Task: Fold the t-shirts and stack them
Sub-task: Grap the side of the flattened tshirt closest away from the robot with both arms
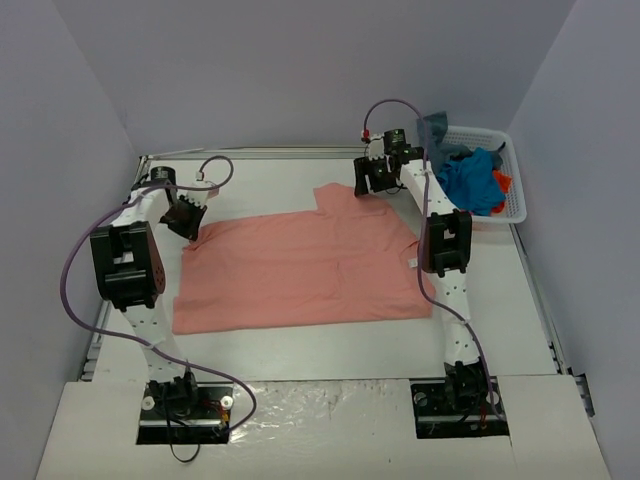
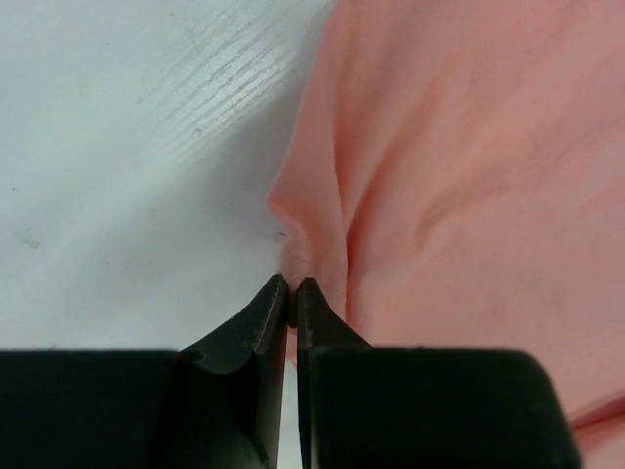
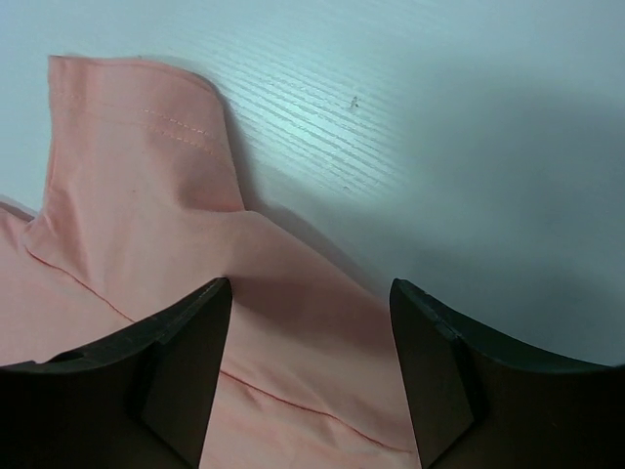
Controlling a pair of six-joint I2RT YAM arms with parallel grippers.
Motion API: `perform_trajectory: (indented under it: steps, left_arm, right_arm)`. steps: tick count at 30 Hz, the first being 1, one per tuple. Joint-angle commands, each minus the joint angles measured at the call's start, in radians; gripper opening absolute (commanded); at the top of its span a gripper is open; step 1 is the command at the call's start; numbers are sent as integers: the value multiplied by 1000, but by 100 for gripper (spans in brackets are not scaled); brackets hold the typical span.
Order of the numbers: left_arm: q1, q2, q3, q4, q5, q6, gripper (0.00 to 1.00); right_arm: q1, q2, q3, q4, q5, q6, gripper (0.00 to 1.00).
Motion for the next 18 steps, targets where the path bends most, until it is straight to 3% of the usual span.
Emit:
perform_trajectory:
  steps: [1,5,8,9,12,18]
  left_arm:
    - [-10,-99,-6,-28,-13,-17,2]
    - [-13,-113,-10,-28,-20,-16,2]
    - [-15,-116,-15,-28,-21,-16,2]
    - [-15,-116,-17,-28,-21,-17,3]
    - [-16,-116,-20,-33,-20,-14,2]
    - [-24,-119,-46,-25,-13,-14,2]
  right_arm:
    - [-8,-21,21,8,-101,23,62]
    - [-11,-30,-22,10,-123,10,57]
    - [-11,-41,-62,11,-120,-10,32]
    - [-11,-44,-71,11,-115,-16,16]
    - [-13,-51,-97,11,-106,-32,0]
    - [-10,-79,-133,14,-97,-59,0]
